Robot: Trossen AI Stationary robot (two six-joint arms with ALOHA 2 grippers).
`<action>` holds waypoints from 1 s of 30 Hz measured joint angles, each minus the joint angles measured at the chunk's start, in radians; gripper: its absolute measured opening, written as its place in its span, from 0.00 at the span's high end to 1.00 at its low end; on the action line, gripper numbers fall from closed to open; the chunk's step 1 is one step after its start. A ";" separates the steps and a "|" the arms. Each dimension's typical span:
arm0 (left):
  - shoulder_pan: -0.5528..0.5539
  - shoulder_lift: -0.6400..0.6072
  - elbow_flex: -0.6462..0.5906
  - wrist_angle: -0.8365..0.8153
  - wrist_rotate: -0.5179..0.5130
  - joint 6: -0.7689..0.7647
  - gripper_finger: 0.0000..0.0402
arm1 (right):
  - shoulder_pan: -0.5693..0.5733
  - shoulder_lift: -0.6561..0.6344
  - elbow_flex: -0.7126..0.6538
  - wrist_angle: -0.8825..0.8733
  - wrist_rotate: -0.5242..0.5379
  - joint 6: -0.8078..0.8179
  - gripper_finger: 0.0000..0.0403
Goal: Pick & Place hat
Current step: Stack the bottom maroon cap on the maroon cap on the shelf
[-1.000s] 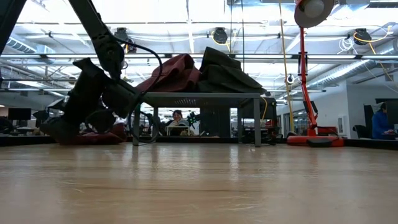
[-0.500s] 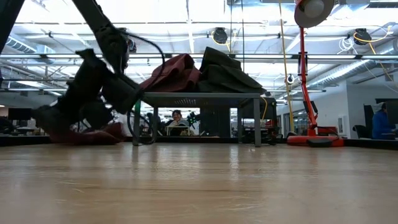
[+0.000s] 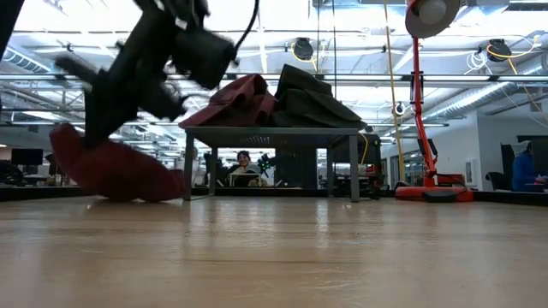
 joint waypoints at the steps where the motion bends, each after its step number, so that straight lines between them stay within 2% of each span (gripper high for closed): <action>1: -0.013 0.000 0.030 -0.006 0.059 0.002 1.00 | 0.000 0.000 0.000 0.000 0.000 0.000 0.54; 6: -0.062 0.000 0.185 -0.028 0.364 -0.028 1.00 | 0.000 0.000 0.000 -0.002 -0.001 0.000 0.54; 8: -0.081 -0.005 0.249 -0.027 0.456 -0.054 1.00 | 0.000 0.000 0.000 -0.014 -0.001 0.000 0.54; 12: -0.114 -0.017 0.380 -0.028 0.593 -0.097 1.00 | 0.000 -0.004 0.000 -0.061 -0.002 0.063 0.54; 16: -0.136 -0.043 0.507 -0.028 0.673 -0.145 1.00 | -0.001 -0.007 0.000 -0.127 -0.005 0.169 0.54; 20: -0.152 -0.086 0.605 0.024 0.704 -0.225 1.00 | -0.001 -0.012 0.000 -0.198 -0.007 0.253 0.54; 23: -0.167 -0.134 0.658 0.099 0.689 -0.302 1.00 | -0.001 -0.017 0.000 -0.233 -0.006 0.328 0.54; 27: -0.190 -0.216 0.688 0.237 0.610 -0.402 1.00 | -0.001 -0.020 0.000 -0.235 -0.007 0.450 0.54; 30: -0.211 -0.284 0.688 0.347 0.493 -0.454 1.00 | -0.001 -0.021 0.000 -0.226 -0.008 0.522 0.54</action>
